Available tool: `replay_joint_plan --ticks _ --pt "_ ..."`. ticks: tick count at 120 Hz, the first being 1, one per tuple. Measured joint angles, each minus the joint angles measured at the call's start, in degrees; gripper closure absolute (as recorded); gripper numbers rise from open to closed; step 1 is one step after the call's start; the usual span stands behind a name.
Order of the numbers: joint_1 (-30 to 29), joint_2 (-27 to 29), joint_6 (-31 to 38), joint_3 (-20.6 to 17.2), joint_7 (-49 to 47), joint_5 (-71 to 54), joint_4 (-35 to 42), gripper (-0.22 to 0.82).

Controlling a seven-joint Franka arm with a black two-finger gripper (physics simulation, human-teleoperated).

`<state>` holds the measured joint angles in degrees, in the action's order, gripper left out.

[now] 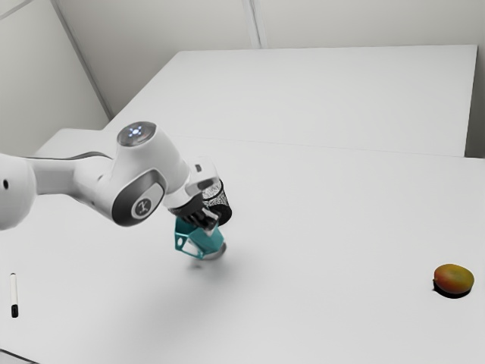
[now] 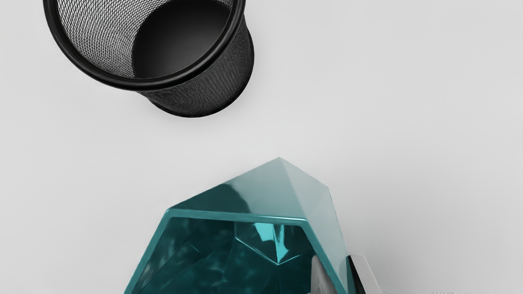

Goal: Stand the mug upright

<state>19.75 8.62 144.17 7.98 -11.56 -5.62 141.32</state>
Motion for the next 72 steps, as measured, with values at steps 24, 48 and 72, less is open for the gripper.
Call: replay_joint_plan --ticks 24,48,72 --pt "0.1 0.3 -4.8 -0.1 -5.7 2.7 -0.2 0.78" --pt "0.1 0.3 -6.6 -0.1 -9.0 3.9 -0.2 0.46" --pt "0.1 0.4 -7.2 -0.1 -11.2 4.3 -0.2 0.19"
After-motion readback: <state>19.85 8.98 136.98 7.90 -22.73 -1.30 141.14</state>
